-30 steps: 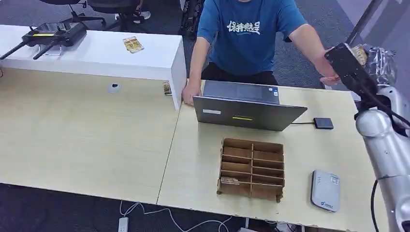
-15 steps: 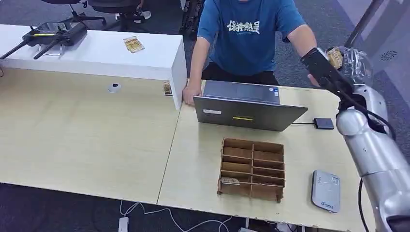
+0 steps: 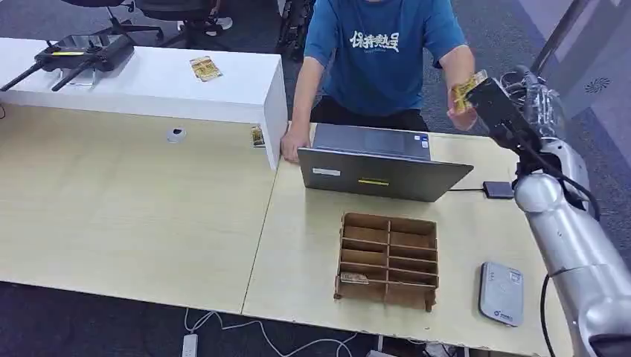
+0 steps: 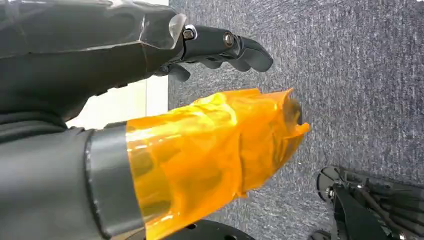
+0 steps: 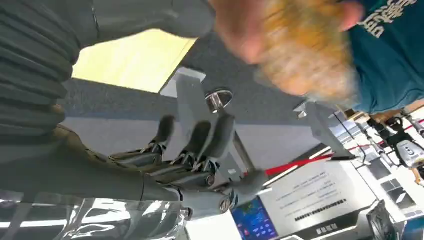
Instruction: Pass the card to the sensor for recognition and then transmit it.
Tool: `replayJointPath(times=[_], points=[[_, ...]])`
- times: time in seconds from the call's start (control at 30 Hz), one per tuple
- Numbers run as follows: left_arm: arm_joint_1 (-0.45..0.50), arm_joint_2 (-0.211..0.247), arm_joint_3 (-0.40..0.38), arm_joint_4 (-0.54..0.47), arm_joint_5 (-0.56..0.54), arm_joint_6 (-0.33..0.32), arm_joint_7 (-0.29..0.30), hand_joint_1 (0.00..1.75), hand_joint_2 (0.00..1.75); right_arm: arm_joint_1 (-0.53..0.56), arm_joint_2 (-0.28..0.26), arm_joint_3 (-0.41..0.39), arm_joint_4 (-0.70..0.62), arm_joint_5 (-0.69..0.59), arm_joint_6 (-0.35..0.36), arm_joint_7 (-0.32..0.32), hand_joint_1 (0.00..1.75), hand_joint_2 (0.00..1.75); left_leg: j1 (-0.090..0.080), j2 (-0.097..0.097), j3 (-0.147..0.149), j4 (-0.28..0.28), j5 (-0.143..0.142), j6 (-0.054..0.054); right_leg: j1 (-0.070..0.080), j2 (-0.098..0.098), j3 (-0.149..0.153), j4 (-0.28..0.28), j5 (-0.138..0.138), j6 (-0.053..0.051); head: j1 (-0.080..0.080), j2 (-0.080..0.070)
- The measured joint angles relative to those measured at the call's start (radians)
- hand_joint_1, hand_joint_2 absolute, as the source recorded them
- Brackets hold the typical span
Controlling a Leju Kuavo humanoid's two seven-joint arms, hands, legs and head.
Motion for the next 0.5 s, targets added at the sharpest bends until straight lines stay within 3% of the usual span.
replayJointPath(times=[0.27, 0.5], points=[[0.001, 0.0, 0.0, 0.0, 0.007, 0.001, -0.003, 0.0, 0.0, 0.037, -0.012, -0.024, -0.01, -0.03, 0.005, -0.019, 0.0, 1.75, 0.0, 0.0, 0.0, 0.0, 0.0, 0.0, 0.0, 0.0, 0.0, 0.0, 0.0, 0.0, 0.0, 0.0], [0.004, 0.0, 0.0, 0.0, 0.022, 0.006, -0.009, 0.0, 0.0, 0.112, -0.075, -0.058, -0.085, -0.088, 0.007, -0.057, 0.0, 1.75, 0.0, 0.0, 0.0, 0.0, 0.0, 0.0, 0.0, 0.0, 0.0, -0.001, 0.0, 0.0, 0.0, 0.0]])
